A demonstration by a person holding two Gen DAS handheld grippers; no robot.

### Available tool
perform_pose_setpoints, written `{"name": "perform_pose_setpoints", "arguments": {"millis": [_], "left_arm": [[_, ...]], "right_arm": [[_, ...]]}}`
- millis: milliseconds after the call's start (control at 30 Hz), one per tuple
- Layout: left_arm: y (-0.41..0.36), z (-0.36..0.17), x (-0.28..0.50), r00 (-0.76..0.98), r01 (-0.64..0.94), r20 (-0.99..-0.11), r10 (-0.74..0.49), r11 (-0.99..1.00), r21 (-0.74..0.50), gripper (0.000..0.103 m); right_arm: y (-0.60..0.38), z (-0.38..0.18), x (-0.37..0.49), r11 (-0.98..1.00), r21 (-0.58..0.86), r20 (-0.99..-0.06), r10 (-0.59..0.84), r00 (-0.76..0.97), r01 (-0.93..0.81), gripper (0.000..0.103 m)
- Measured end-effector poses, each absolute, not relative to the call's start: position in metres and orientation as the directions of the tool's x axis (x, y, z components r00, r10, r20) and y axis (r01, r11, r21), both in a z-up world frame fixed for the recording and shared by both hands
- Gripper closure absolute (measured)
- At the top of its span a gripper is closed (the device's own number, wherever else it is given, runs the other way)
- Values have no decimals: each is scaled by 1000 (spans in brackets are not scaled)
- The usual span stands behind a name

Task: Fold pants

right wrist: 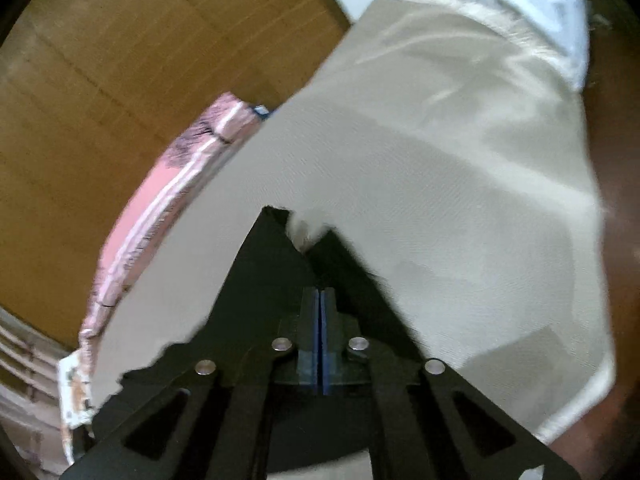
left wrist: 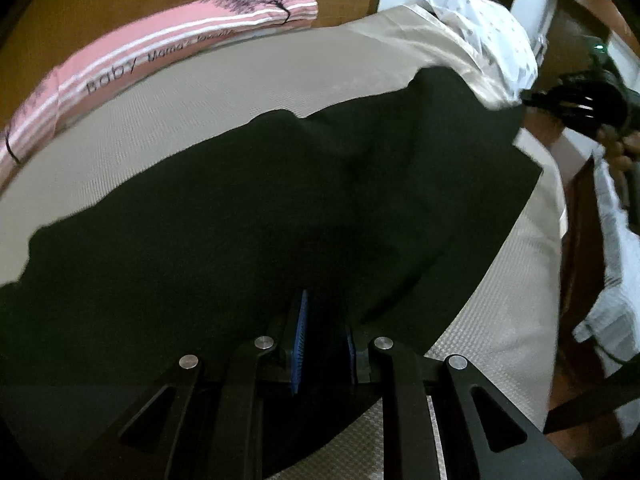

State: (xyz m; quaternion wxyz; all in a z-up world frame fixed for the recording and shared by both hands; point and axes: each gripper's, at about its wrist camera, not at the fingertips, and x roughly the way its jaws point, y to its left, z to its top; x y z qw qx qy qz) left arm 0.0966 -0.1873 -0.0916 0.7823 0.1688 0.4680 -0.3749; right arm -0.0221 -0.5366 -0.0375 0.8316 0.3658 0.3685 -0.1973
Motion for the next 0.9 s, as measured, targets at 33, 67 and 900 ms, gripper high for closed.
{"name": "perform_pose_setpoints", "arguments": {"millis": [33,67,900], "left_arm": [[-190,-92,93,292,753,-858,-423,655,-67,86],[-192,-92,90,306,759,-857,-414,649,-43,86],[-194,-93,86,330,755,-860,-389,655,-6,85]], "right_arm": [[-537,-40,-34,649,447,-767,-75,637,616,102],[-538,-46,-45,635,445,-779,-73,623,631,103],[-534,-109,-68,467,586,-772,74,631,663,85]]}}
